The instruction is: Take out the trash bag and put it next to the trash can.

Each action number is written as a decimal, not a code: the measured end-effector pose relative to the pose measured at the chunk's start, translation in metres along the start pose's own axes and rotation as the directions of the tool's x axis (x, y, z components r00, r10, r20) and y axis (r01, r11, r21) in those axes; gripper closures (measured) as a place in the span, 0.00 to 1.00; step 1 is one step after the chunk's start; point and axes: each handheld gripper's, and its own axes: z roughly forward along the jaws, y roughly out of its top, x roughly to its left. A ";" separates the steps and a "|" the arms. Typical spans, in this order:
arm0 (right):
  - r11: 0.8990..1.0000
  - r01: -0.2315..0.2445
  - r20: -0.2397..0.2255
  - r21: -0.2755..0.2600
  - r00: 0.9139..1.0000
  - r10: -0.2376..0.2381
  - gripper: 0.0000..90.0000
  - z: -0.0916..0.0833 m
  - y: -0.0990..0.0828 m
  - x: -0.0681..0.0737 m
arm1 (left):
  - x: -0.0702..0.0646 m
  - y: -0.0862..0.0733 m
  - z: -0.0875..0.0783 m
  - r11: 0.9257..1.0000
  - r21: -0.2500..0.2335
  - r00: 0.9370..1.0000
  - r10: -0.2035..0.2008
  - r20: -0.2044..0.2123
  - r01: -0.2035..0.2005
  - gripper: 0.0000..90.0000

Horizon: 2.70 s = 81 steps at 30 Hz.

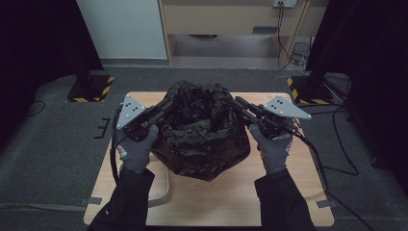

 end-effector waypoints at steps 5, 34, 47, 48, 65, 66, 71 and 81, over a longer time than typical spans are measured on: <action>0.999 -0.032 -0.020 0.038 0.999 0.033 0.58 0.009 -0.001 0.004 | 0.000 -0.001 0.001 1.000 0.003 1.000 0.000 0.002 0.000 0.88; 0.997 0.047 -0.085 -0.058 0.995 -0.052 1.00 0.001 0.007 0.009 | -0.006 0.007 -0.006 0.992 -0.121 0.997 -0.017 0.074 0.026 0.94; 0.990 0.072 -0.203 -0.122 0.974 -0.096 1.00 0.002 0.021 0.023 | -0.028 0.017 -0.002 0.970 -0.235 0.984 -0.014 0.178 0.056 0.94; 0.989 0.075 -0.212 -0.129 0.972 -0.102 1.00 0.002 0.022 0.025 | -0.030 0.017 -0.001 0.969 -0.239 0.982 -0.012 0.187 0.057 0.94; 0.987 0.061 -0.299 -0.150 0.949 -0.104 1.00 0.003 0.030 0.033 | -0.057 0.018 0.019 0.971 -0.228 0.939 0.012 0.345 0.071 0.91; 0.987 0.060 -0.298 -0.151 0.949 -0.104 1.00 0.004 0.030 0.033 | -0.057 0.018 0.020 0.971 -0.226 0.936 0.009 0.353 0.076 0.90; 0.987 0.051 -0.302 -0.153 0.949 -0.096 1.00 0.005 0.030 0.033 | -0.059 0.015 0.024 0.975 -0.211 0.926 0.022 0.376 0.062 0.81; 0.988 0.038 -0.311 -0.148 0.947 -0.083 1.00 0.006 0.030 0.033 | -0.065 0.015 0.030 0.985 -0.169 0.935 0.079 0.345 -0.021 0.74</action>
